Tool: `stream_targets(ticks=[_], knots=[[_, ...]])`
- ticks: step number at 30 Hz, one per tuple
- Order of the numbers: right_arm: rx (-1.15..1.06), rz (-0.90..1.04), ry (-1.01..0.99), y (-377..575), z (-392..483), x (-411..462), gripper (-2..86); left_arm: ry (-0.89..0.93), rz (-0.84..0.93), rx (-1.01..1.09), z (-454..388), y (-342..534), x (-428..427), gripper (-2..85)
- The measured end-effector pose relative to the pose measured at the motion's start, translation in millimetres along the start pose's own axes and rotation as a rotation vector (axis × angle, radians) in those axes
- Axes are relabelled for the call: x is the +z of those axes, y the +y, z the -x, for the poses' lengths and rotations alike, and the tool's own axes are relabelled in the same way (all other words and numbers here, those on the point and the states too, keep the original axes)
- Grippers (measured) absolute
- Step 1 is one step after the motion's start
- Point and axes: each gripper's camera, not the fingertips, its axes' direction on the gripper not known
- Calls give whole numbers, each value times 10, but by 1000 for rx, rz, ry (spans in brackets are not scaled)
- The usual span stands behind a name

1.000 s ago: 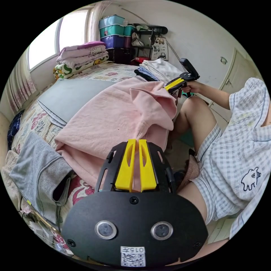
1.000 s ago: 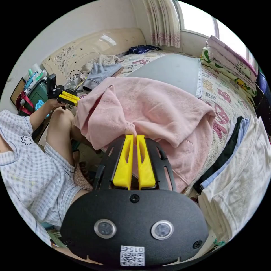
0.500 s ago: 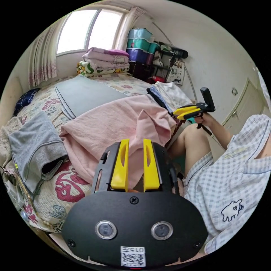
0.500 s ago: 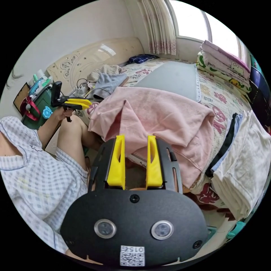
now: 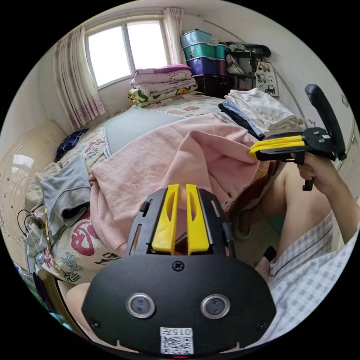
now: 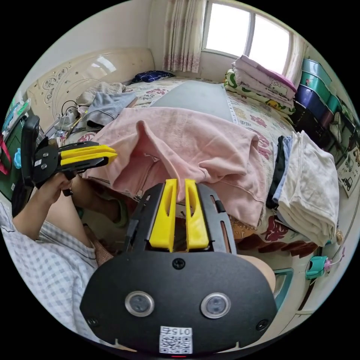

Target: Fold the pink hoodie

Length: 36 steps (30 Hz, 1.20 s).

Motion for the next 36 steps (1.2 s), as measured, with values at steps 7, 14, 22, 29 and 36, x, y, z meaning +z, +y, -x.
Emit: stream_targets(ticks=[7, 14, 22, 29, 36], knots=[[84, 52, -125, 380, -156, -193, 3, 419, 43, -56, 700, 518, -431, 16], [23, 30, -137, 230, 97, -566, 3, 927, -256, -252, 1413, 431, -636, 11], [-76, 29, -84, 0, 430, -878, 5, 866, -362, -165, 1595, 214, -1217, 20], [-103, 47, -75, -119, 490, -970, 4, 841, -389, -114, 1713, 212, -1469, 43], [-98, 69, -90, -236, 353, -1092, 3, 688, -396, -26, 1710, 186, -1662, 60]])
